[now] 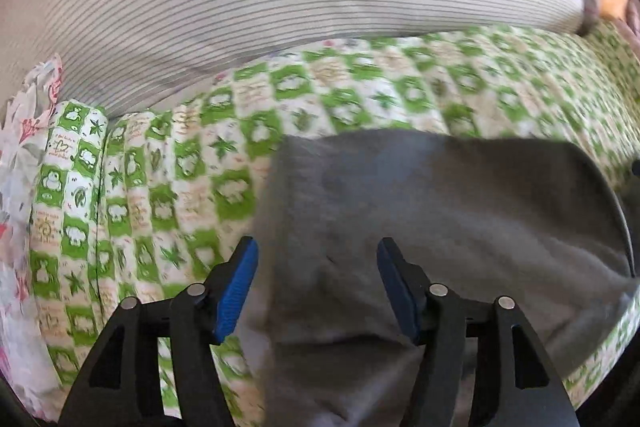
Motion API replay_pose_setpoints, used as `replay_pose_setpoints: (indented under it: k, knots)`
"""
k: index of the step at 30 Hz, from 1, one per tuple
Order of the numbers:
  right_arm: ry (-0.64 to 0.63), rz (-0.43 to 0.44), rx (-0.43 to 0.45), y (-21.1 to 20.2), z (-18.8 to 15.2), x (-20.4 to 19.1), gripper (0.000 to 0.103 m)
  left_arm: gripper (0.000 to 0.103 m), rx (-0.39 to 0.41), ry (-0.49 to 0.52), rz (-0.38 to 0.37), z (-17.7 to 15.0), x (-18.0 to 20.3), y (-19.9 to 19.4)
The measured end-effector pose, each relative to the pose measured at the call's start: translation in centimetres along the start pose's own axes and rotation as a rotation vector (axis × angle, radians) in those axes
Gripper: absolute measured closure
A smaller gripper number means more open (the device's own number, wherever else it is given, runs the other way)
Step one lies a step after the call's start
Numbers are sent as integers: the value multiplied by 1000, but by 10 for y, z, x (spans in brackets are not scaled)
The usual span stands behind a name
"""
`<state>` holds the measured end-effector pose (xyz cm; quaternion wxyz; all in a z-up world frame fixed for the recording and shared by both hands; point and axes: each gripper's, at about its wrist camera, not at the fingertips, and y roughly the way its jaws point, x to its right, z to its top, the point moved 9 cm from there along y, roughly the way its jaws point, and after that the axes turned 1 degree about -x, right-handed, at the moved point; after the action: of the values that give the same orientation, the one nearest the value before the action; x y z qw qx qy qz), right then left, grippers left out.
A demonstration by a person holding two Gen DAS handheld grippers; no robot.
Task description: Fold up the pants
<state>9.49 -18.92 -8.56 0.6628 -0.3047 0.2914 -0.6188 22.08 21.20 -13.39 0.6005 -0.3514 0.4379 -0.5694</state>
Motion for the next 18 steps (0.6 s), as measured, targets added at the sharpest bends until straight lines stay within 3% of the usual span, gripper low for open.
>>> replay_pose_setpoints:
  k: [5,11,15,18]
  knots:
    - [-6,-47,-79,32,16,7,28,35,-46,9,21,19,-18,29]
    - [9,-24,-140,60,19,12,28,34,-123,1,17,28,-24,71]
    - [12,0,-154,72,19,8,28,35,-119,-1,7,28,-21,87]
    - [-16,-16,-171,81,19,3,29,63,-70,17,-14,25,-13,84]
